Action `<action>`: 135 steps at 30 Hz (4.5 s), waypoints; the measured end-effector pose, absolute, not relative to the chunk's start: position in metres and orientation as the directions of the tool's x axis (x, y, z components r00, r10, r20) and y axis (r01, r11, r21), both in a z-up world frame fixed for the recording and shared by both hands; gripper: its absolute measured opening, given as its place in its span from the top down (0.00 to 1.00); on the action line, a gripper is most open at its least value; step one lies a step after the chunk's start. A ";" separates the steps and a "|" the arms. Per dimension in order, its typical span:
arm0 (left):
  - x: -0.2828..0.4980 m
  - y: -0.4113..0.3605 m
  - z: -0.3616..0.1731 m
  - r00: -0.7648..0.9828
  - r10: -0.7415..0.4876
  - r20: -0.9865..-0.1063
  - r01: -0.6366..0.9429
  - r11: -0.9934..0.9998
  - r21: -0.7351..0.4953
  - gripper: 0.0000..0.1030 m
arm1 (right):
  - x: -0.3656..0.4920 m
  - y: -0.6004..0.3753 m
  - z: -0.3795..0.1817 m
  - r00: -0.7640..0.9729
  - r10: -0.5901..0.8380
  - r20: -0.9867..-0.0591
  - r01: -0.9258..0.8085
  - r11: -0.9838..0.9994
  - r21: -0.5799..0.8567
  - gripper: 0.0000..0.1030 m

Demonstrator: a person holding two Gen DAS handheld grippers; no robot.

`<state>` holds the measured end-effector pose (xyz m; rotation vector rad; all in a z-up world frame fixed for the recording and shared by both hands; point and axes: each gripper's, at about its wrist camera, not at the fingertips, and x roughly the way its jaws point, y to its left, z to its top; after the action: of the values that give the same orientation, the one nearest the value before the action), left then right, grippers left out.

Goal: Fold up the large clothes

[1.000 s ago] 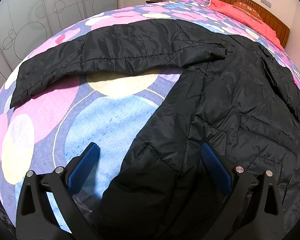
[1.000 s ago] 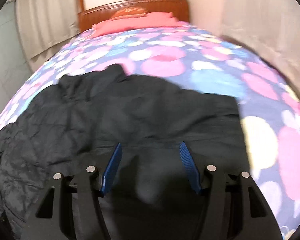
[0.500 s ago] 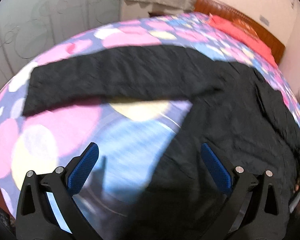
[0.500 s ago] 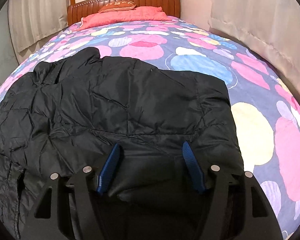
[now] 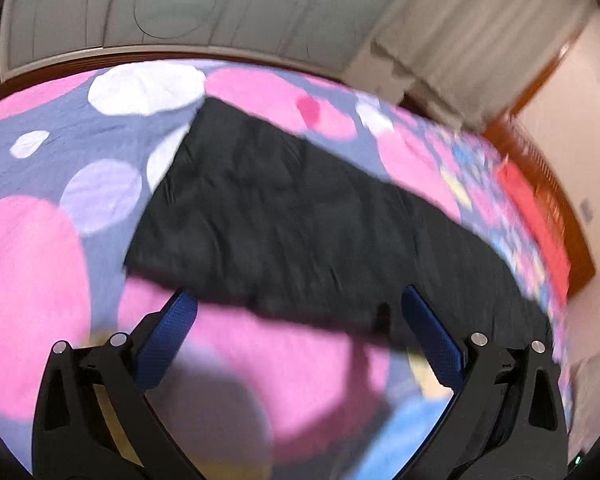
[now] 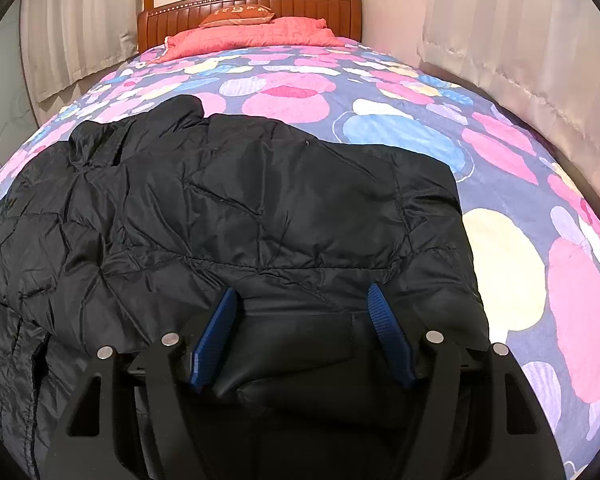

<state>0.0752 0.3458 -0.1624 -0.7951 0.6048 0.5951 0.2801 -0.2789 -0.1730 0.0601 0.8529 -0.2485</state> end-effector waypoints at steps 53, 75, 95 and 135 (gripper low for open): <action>0.278 -0.108 -0.117 0.754 -0.105 -0.649 0.137 0.991 -0.001 0.91 | 0.280 -0.283 -0.171 0.653 -0.164 -0.740 0.237 0.971 -0.006 0.31; 0.227 0.039 -0.065 0.826 0.067 -0.560 -0.041 0.997 0.058 0.28 | 0.292 -0.217 -0.122 0.692 -0.017 -0.722 0.130 0.986 0.101 0.27; 0.250 0.098 -0.075 0.810 0.117 -0.574 -0.113 0.993 0.042 0.28 | 0.307 -0.241 -0.117 0.700 -0.047 -0.713 0.179 0.978 0.111 0.85; 0.338 0.044 -0.124 0.673 0.130 -0.728 -0.104 0.991 0.081 0.23 | 0.349 -0.203 -0.140 0.647 -0.051 -0.761 0.128 0.991 0.043 0.54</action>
<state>0.3380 0.0443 -0.1238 0.0334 0.8225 0.1315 0.3492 -0.2025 -0.1396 0.0955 0.8611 -0.1020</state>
